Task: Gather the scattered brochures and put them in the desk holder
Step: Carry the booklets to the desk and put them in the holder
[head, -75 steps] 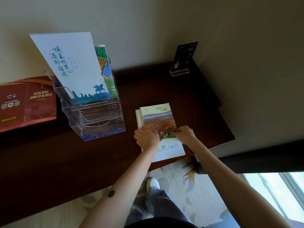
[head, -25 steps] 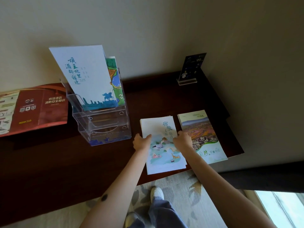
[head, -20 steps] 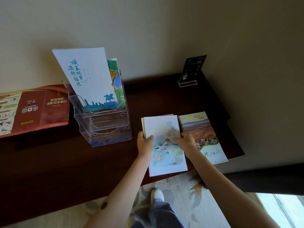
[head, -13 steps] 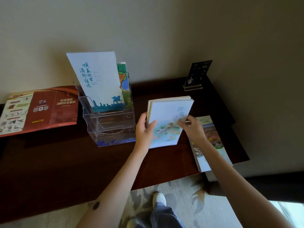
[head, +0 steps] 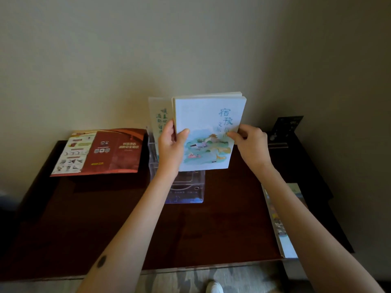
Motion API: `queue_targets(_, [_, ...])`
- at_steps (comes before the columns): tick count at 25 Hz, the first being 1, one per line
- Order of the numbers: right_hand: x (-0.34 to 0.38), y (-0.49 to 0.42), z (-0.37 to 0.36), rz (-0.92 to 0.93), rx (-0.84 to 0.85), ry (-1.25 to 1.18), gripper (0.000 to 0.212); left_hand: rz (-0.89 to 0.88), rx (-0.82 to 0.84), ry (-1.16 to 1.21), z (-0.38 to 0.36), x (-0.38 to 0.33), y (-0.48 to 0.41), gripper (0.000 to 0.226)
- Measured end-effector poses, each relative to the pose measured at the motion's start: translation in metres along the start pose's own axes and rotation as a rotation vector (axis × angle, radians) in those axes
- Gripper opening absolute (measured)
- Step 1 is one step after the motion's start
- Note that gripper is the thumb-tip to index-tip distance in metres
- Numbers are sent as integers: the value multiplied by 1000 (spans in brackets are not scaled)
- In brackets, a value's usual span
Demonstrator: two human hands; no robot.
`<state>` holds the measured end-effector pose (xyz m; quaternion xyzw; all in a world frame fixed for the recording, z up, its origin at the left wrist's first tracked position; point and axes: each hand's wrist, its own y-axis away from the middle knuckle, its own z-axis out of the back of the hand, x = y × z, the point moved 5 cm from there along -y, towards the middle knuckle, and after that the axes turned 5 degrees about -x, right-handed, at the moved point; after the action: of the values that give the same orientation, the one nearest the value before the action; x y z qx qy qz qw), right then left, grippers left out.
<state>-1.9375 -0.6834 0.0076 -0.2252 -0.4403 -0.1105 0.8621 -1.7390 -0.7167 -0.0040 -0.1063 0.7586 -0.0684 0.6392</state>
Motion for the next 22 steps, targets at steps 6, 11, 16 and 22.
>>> queue_targets(6, [49, -21, -41, 56, 19, -60, 16, -69, -79, -48, 44, -34, -32, 25])
queue_targets(11, [55, -23, -67, 34, 67, -85, 16, -39, -123, -89, 65, -28, -40, 25])
queue_targets(16, [35, -11, -84, 7, 90, -28, 18, -4, -155, -216, 74, -1, -38, 27])
queue_targets(22, [18, -13, -85, 1, 43, -22, 15, 7, -171, -319, 68, 14, -54, 29])
